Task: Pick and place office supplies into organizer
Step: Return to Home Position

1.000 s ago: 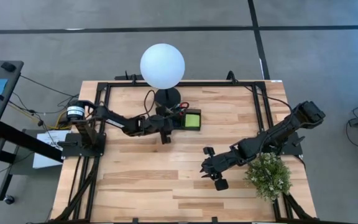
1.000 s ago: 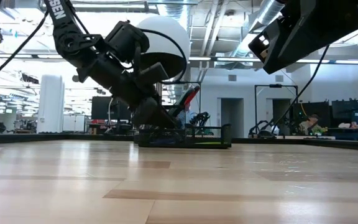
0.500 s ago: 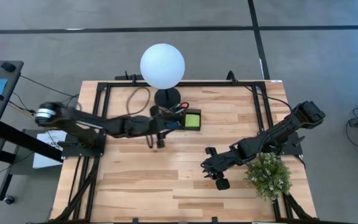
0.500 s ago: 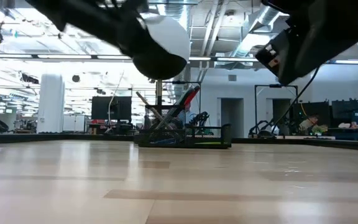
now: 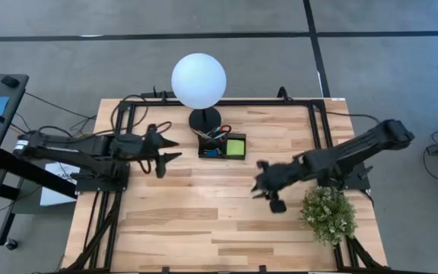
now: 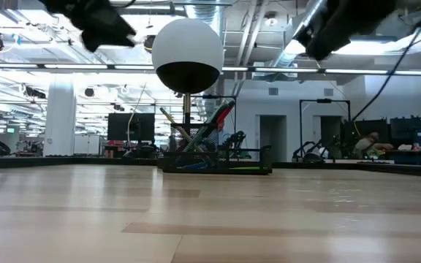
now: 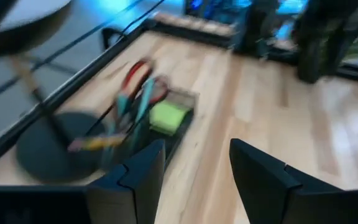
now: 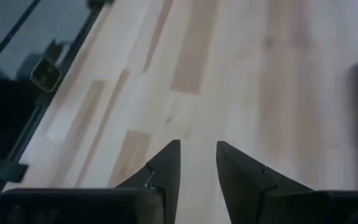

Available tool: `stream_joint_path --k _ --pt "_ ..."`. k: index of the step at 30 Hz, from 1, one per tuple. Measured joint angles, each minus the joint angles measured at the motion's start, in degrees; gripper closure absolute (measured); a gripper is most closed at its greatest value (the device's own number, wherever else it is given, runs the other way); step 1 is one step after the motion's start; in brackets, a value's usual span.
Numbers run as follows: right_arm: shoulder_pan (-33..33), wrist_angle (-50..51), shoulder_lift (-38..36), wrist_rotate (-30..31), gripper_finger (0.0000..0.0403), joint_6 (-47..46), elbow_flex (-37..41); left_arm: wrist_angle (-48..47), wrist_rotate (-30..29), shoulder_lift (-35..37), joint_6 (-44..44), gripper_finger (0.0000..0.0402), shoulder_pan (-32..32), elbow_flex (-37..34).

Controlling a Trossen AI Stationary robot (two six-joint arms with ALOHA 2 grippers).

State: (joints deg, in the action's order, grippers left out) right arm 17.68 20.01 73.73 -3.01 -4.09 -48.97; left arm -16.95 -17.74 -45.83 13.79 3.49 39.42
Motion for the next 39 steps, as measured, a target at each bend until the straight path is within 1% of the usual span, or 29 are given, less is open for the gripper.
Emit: stream_joint_path --k 5,8,10,12,13,16,17,19,21,23,25,28,31,32,34,36,37,39 --pt "-4.3 6.1 -12.1 0.1 0.0306 3.5 0.0 -9.1 -5.0 4.4 4.0 0.0226 0.0 0.0" --pt "-6.1 9.8 -19.0 0.1 0.0306 2.9 0.0 -11.1 -5.0 6.3 4.4 0.0226 0.0 0.0" --pt "-6.7 12.0 -23.3 0.1 0.0306 2.3 0.2 -12.5 -3.5 7.8 3.7 0.0226 0.0 -0.1" --pt "-6.9 13.3 -27.7 0.1 0.0306 3.9 1.6 -14.0 -3.1 9.8 3.1 0.0226 0.1 -0.1" --pt "-6.9 13.3 -29.9 0.0 0.0306 5.8 3.0 -15.5 -3.4 10.7 3.1 0.0226 0.1 -0.3" --pt "-7.3 5.9 -36.5 -2.4 0.0306 8.6 9.7 -19.3 -5.9 14.4 4.7 0.0226 0.1 -2.3" --pt "-7.6 3.3 -38.9 -4.0 0.0306 8.5 12.6 -19.1 -6.5 15.8 5.4 0.0226 0.1 -3.6" --pt "-8.0 -3.4 -43.5 -7.9 0.0306 7.0 18.0 -15.2 -5.9 18.5 6.1 0.0226 0.1 -7.0" --pt "-8.0 -7.2 -48.4 -10.1 0.0306 4.5 23.0 -9.3 -2.3 21.1 5.5 0.0226 0.1 -11.3" --pt "-8.1 -10.0 -52.5 -10.1 0.0306 2.3 26.3 -1.8 2.9 23.6 3.4 0.0226 0.3 -15.9" --pt "-8.5 -8.0 -57.3 -9.5 0.0306 2.8 28.1 3.7 5.6 26.0 2.4 0.0226 0.6 -20.3" --pt "-9.6 -7.0 -65.2 -9.1 0.0306 3.3 27.8 8.3 5.1 30.4 2.2 0.0226 0.9 -25.2" --pt "-10.5 -3.1 -73.8 -10.4 0.0306 5.2 27.2 9.2 4.4 35.6 1.6 0.0226 1.0 -28.0" --pt "-10.4 -3.1 -73.4 -10.6 0.0306 5.4 26.9 9.3 4.4 37.5 1.1 0.0226 1.0 -28.6" --pt "-10.4 0.4 -73.5 -10.5 0.0306 5.6 26.4 8.9 4.5 41.8 -1.5 0.0226 1.0 -28.8" --pt "-10.2 -2.3 -72.3 -10.0 0.0306 6.1 25.6 8.9 4.4 45.6 -4.2 0.0226 1.0 -28.8" --pt "-10.3 -2.4 -71.7 -9.5 0.0306 6.2 26.0 9.6 4.3 45.9 -5.6 0.0226 1.0 -28.6" --pt "-10.4 0.5 -72.8 -8.5 0.0306 6.2 27.2 7.6 4.1 45.3 -7.4 0.0226 1.0 -27.5"
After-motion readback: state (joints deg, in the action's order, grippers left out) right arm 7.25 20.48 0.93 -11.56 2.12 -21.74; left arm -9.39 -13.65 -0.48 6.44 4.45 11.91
